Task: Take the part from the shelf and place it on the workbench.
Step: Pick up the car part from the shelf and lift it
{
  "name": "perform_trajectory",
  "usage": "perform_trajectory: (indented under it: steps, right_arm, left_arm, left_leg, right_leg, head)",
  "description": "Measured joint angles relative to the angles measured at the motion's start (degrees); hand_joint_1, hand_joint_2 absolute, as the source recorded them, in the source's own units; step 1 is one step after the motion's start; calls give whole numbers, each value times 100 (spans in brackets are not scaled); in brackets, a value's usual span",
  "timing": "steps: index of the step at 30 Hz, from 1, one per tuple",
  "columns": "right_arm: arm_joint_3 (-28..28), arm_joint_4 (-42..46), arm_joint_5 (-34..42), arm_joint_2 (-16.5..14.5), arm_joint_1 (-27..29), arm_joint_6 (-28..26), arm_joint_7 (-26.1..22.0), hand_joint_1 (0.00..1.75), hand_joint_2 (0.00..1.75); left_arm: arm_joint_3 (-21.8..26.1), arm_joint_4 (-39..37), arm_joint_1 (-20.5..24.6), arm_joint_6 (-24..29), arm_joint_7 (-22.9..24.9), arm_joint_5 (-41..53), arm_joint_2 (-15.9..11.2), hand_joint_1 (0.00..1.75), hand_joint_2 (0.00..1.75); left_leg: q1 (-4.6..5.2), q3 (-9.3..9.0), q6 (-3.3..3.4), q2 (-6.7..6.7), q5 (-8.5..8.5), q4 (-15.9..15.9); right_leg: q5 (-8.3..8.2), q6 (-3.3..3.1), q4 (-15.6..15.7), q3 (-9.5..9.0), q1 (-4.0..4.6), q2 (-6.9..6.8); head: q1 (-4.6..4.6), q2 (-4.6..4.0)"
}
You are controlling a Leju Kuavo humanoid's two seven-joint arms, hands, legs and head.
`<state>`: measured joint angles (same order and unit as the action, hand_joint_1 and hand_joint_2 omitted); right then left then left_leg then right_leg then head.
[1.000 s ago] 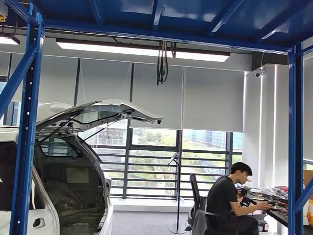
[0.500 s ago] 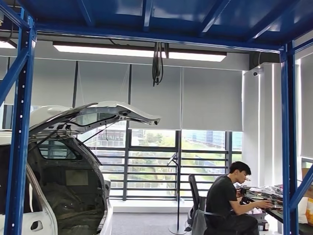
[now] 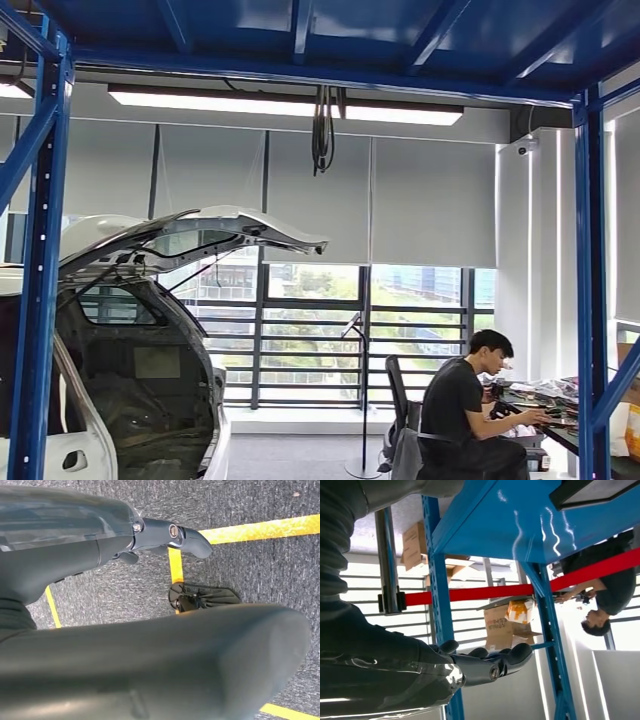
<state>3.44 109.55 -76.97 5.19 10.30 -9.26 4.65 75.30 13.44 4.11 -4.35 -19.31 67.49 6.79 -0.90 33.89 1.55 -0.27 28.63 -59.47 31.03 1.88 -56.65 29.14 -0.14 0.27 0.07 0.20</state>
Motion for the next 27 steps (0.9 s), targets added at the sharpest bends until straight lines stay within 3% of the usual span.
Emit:
perform_trajectory:
  steps: [15,27]
  right_arm:
    - [102,-1327,-10,-17,-1413,486,-8,0,175]
    - [-205,-2302,486,-33,-2115,836,-123,0,175]
  left_arm:
    - [-124,0,61,-25,-27,260,-2,0,0]
    - [-191,0,83,-39,-32,293,-4,0,0]
  left_leg:
    - [0,-1,-1,-1,-1,-1]
    - [0,-1,-1,-1,-1,-1]
  right_leg:
    - [-1,0,-4,-2,1,-1]
    - [-1,0,-6,-2,1,-2]
  head:
    - [0,-1]
    - [0,0]
